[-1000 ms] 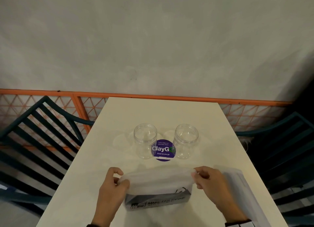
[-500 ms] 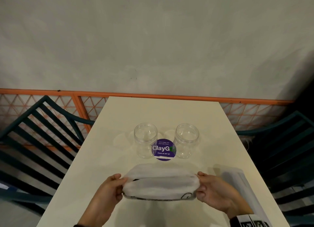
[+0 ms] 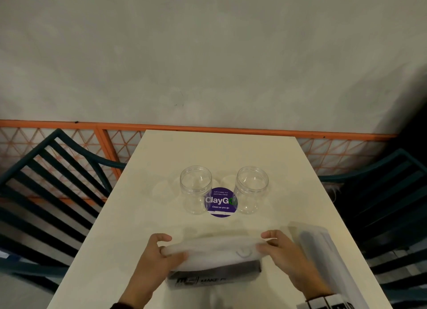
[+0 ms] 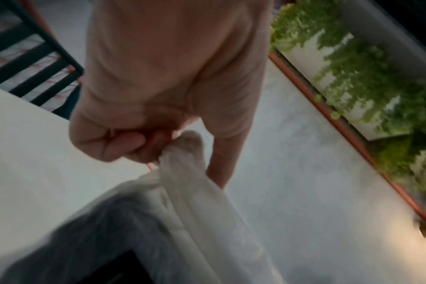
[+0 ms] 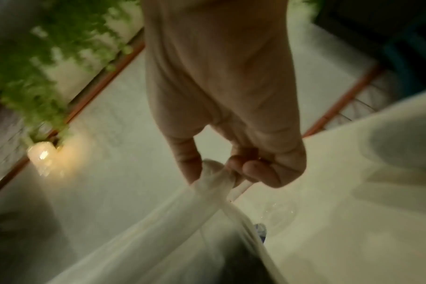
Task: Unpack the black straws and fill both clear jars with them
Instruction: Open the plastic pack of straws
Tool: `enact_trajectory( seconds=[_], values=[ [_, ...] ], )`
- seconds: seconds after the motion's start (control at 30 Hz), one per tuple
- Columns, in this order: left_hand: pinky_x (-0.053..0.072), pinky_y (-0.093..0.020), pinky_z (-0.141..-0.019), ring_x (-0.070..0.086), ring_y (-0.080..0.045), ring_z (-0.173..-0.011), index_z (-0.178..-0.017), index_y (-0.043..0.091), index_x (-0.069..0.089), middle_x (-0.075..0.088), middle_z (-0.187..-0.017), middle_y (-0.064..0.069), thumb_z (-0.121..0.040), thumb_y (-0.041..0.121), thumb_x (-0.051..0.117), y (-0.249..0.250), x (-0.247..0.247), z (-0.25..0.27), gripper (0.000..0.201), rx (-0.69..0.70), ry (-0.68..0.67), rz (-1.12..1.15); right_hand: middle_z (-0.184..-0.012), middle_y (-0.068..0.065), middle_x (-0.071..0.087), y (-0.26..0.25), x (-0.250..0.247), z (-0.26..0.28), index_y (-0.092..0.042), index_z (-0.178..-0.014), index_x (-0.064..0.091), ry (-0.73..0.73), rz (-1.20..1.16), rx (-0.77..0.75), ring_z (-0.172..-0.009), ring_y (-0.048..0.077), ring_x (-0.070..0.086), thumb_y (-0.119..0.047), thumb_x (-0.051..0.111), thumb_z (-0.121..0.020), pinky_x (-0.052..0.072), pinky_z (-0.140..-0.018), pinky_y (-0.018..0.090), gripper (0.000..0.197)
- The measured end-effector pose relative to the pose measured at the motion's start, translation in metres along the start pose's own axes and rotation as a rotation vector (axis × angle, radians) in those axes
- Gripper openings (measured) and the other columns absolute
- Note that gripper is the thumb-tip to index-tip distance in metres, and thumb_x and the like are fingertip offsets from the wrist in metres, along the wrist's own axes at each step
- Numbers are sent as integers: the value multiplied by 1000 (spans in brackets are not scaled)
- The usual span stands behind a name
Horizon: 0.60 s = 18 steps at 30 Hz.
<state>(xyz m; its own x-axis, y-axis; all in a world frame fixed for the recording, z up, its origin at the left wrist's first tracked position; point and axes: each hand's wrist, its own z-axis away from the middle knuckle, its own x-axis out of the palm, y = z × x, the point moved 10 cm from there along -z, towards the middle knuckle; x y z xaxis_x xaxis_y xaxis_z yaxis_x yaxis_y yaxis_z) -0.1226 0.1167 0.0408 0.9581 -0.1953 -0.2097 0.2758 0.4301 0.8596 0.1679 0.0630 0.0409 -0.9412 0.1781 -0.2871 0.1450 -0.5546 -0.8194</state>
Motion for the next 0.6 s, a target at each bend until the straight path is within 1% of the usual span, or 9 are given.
enact_trajectory(
  seconds=[0.07,0.13,0.17,0.23,0.33,0.4,0.47,0.53,0.6],
  values=[
    [42,-28,-60,51,-22,-67,-102,13,47,54,-81,-13,-72,9,74,-1,-5,-4,40,32,77,-104,-98,4,62,-10,-5,2,-13,-101,59,104,135,-63,-85,13,54,-14,60,-86,40,-64,17,15],
    [40,-32,-66,50,-19,-72,-89,14,52,51,-85,-7,-72,12,73,3,-15,-6,28,82,166,-203,-95,4,65,-15,-9,2,-12,-96,64,152,210,-120,-86,16,58,-16,61,-85,48,-70,22,13],
    [38,-32,-67,49,-18,-74,-82,14,55,49,-87,-4,-71,16,75,6,-20,-5,23,107,203,-241,-93,5,66,-15,-9,2,-12,-95,65,150,213,-129,-84,17,60,-15,61,-84,51,-71,24,12],
    [40,-34,-66,52,-21,-74,-73,12,60,57,-82,-8,-72,22,75,6,-26,-6,18,119,236,-256,-87,7,67,-12,-5,1,-12,-95,65,97,143,-105,-75,17,62,-12,61,-85,53,-66,22,11],
    [51,-46,-74,60,-29,-73,-64,15,70,69,-71,-11,-77,24,71,3,-24,-8,16,105,194,-137,-86,8,66,-6,5,0,-14,-100,61,2,42,-54,-73,17,59,-11,61,-86,46,-63,21,15],
    [52,-45,-72,61,-21,-67,-65,19,74,71,-64,-2,-79,24,67,5,-16,-6,16,135,140,-83,-88,8,65,0,8,-2,-15,-101,56,-22,-11,-19,-73,16,56,-12,62,-86,40,-62,22,16],
    [48,-35,-65,61,-13,-62,-73,18,73,70,-60,3,-83,18,64,10,-14,-3,14,164,127,-62,-84,7,62,6,6,-4,-15,-99,52,-26,-46,20,-71,15,50,-14,62,-86,36,-61,23,16],
    [45,-28,-65,62,-19,-72,-84,14,67,71,-72,-4,-82,16,65,12,-19,-2,3,145,139,19,-70,2,55,13,6,-7,-14,-95,50,-69,-104,69,-62,14,41,-14,63,-86,32,-55,23,15],
    [40,-26,-63,57,-21,-71,-85,7,63,68,-71,-6,-82,13,66,8,-22,-3,8,101,110,122,-56,-1,44,23,8,-10,-13,-88,49,-125,-256,136,-49,11,34,-11,61,-87,28,-47,22,12]
  ],
)
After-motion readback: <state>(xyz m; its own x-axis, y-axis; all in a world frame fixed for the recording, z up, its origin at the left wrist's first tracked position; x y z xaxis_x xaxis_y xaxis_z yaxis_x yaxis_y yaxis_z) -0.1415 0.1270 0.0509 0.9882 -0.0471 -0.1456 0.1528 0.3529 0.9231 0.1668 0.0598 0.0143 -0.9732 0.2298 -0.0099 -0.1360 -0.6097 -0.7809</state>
